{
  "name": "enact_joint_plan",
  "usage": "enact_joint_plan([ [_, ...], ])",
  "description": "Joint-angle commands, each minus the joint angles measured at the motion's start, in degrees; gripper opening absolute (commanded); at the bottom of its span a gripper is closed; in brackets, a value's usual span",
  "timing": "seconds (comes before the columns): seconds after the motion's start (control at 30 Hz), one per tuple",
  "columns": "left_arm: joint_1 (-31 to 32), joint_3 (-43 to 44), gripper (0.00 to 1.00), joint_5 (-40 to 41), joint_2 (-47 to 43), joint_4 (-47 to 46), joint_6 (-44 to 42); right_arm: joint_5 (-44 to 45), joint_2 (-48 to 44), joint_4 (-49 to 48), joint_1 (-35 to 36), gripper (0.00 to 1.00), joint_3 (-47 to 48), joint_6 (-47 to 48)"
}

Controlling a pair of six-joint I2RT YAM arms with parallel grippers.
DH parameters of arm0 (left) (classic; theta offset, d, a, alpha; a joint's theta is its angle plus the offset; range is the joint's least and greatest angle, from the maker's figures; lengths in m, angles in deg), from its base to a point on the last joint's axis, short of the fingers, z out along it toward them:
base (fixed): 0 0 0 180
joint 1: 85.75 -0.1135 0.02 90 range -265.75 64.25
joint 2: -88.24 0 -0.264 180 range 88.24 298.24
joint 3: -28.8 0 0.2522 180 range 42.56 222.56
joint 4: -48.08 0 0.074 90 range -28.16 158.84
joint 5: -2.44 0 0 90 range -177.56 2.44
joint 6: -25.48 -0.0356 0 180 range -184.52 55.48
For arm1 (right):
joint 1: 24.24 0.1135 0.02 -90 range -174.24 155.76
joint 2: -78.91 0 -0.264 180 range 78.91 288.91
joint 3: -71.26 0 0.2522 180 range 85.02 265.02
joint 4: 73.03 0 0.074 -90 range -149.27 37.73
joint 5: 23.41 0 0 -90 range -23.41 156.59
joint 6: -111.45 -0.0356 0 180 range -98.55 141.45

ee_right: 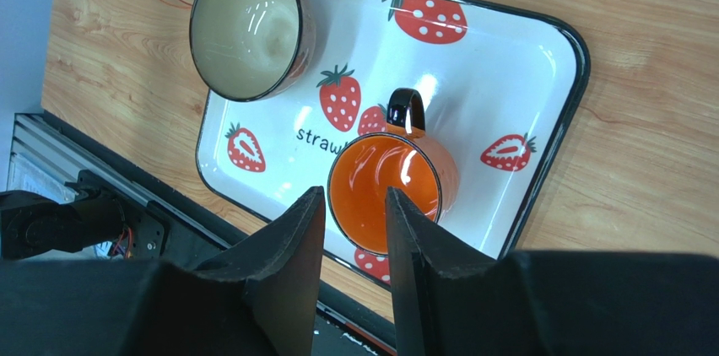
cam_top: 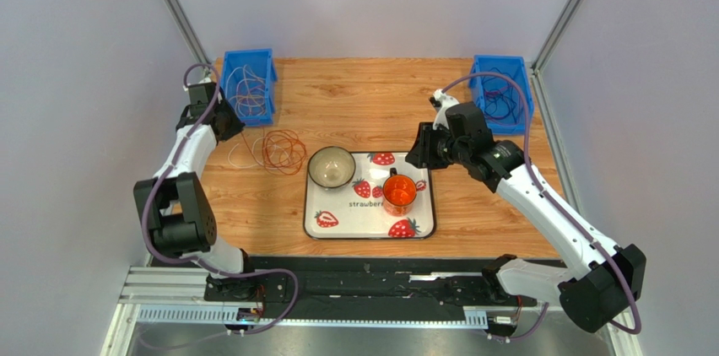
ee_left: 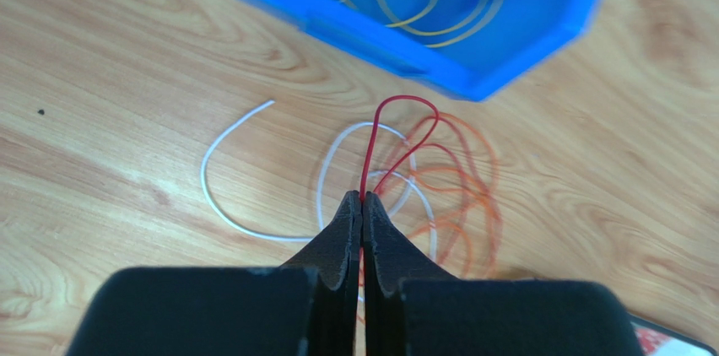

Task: Untangle the cables
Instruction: Pick up the cable from the cable.

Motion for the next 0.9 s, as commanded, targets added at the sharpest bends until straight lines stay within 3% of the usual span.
enact_joint_plan([
  [0.0, 2.32, 5.39, 0.00, -3.40, -8.54, 4.19, 0.29, 3.51, -2.60, 1.98, 0.26, 0.36, 3.54, 1.07],
  [0.37, 8.30, 17.86, 0.00, -8.24, -19.11, 15.00, -7.54, 9.22, -5.15, 7.61, 0.26, 0.36, 12.24, 4.06],
  [0.5, 8.57, 19.55, 0.00, -13.59, -22.44, 16.24, -8.07, 7.31, -4.80, 7.52, 0.26, 0.37, 16.27, 4.59],
  [0.73, 10.50, 19.20, 0.00, -29.06, -26.58, 14.05, -7.37, -14.56, -1.82, 1.21, 0.26, 0.40, 21.99, 6.61],
  [0.87, 10.68, 19.81, 0.00, -40.73, -28.78, 7.13, -4.30, -27.55, 1.69, -2.05, 0.17, 0.42, 25.59, 6.26],
])
